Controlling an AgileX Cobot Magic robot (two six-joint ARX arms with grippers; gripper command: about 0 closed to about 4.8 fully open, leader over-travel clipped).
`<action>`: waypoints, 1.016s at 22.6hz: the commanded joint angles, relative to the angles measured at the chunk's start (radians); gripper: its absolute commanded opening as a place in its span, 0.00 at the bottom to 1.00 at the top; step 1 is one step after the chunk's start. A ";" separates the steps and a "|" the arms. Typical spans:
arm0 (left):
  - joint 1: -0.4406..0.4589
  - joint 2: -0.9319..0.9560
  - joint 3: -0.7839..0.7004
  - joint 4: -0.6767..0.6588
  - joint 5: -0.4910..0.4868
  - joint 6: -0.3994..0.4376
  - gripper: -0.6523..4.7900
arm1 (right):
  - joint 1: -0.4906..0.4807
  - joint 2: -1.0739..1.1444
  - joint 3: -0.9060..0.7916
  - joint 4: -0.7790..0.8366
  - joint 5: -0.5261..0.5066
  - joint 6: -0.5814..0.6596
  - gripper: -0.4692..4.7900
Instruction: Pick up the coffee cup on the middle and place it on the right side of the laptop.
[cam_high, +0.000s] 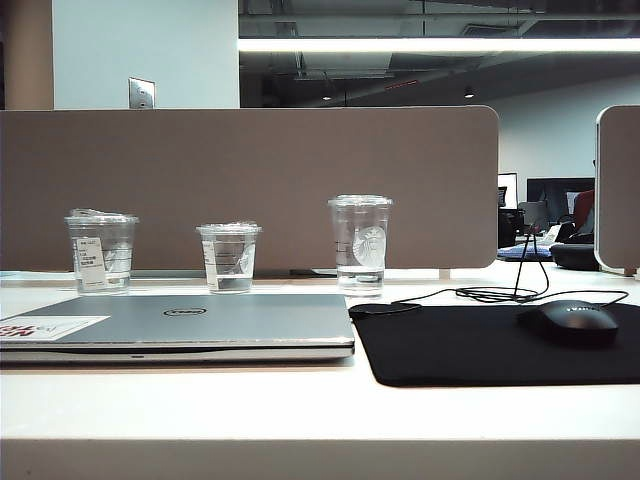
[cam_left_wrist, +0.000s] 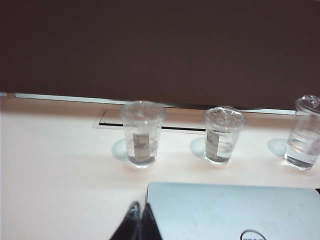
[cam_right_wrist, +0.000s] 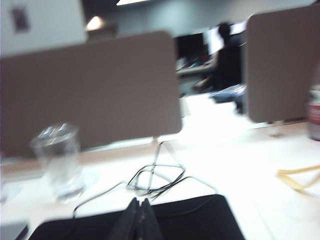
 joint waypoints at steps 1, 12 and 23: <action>-0.001 0.228 0.145 0.014 0.064 0.011 0.11 | 0.000 0.012 0.089 -0.056 0.039 0.023 0.08; -0.015 0.825 0.498 0.079 0.260 0.046 0.11 | 0.001 0.550 0.573 -0.108 -0.273 -0.117 0.08; -0.015 0.998 0.510 0.253 0.359 0.150 0.30 | 0.158 1.249 1.059 -0.230 -0.451 -0.118 0.08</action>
